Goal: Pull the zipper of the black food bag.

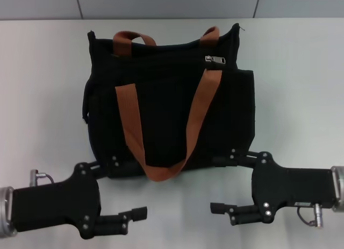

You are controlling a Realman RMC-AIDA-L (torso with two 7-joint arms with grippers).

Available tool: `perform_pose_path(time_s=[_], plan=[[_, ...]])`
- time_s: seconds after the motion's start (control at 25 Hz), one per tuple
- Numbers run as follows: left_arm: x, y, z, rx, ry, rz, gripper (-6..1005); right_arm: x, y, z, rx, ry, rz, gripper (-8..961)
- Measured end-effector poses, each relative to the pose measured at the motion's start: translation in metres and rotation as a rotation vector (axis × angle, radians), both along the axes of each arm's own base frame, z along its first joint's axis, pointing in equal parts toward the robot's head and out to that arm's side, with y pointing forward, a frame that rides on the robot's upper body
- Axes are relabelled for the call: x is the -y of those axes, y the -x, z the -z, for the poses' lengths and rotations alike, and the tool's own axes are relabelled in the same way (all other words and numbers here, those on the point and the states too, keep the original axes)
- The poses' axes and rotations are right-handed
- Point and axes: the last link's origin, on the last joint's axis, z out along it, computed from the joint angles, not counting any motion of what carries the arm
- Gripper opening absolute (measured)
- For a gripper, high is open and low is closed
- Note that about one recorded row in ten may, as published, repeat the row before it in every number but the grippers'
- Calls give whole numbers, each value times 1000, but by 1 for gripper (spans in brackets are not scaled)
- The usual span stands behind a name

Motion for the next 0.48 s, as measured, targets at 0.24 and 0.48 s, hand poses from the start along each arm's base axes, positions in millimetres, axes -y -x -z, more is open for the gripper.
perform_pose_path(time_s=[0.24,0.48], plan=[[1,1,2,-13,13,1,811,0,0,7,8,-3,-1,835],[1,2,2,-21,11,-1,811,0,0,7,11,-5,0,835]])
